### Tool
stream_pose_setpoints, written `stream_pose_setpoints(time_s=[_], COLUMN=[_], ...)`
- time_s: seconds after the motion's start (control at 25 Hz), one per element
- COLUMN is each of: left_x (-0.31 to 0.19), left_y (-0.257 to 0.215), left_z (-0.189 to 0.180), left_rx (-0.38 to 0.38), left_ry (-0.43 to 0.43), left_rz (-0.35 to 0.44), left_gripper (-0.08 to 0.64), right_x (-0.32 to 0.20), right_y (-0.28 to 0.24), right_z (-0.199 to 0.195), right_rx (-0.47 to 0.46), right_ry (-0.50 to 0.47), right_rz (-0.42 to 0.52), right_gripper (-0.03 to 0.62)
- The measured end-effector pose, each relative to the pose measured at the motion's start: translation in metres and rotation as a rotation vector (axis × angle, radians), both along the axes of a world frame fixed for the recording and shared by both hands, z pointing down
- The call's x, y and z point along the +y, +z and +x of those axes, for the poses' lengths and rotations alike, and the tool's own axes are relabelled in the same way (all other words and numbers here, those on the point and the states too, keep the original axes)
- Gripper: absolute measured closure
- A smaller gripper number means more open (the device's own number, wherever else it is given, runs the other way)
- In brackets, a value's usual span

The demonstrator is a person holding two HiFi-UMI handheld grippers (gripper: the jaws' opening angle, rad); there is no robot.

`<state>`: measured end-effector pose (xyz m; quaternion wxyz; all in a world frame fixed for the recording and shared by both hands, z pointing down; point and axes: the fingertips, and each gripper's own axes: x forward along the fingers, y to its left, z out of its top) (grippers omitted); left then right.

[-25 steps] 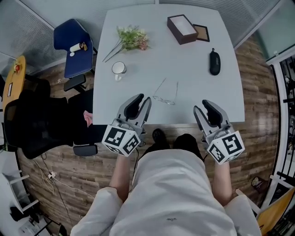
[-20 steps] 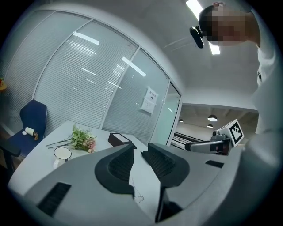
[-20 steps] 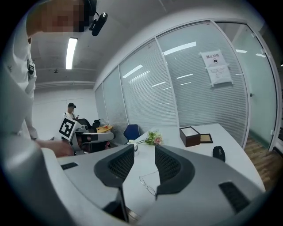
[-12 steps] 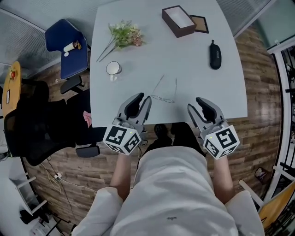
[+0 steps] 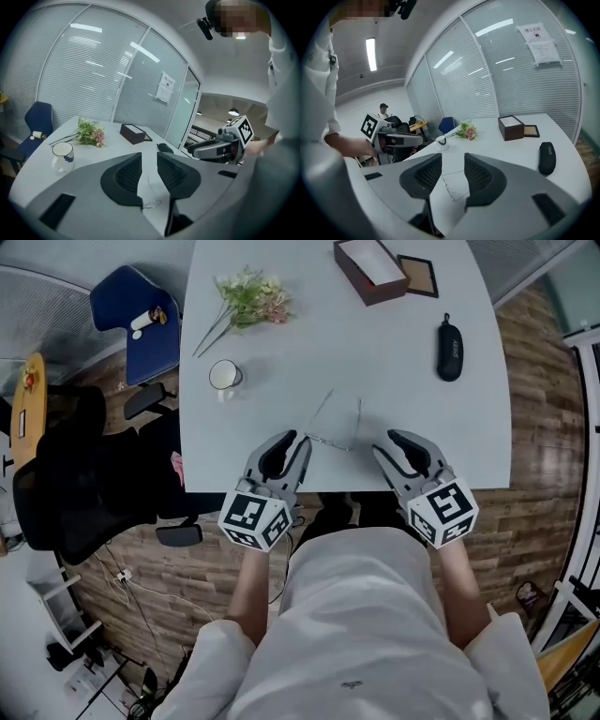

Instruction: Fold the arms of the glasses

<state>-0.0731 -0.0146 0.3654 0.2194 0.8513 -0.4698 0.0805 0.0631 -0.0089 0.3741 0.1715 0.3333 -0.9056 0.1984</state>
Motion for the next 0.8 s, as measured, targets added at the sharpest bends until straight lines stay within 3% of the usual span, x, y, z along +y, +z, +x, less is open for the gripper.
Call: stream_pose_setpoints(time_s=[0.2,0.32,0.52,0.8], left_x=[-0.004,-0.006,0.0,0.011], left_y=[0.022,0.038,0.069,0.104], left_z=[0.009,0.019,0.043,0.057], left_rx=[-0.036,-0.091,-0.24,-0.358], left_ry=[-0.038,-0.019,0.128,0.32], left_rz=[-0.059,-0.077,-0.103,-0.142], left_gripper=[0.453,0.454,0.453,0.454], right_x=[-0.017,-0.029,-0.035,-0.032], right_y=[0.011,0.02,0.038,0.064], right_z=[0.007,0.01,0.009,0.004], right_rx=[0.004,0.002,-0.001,0.0], right_ry=[-0.066,-0.104,-0.161,-0.14], right_rz=[-0.034,-0.05,-0.086,-0.146], right_gripper=[0.451,0.451,0.453,0.453])
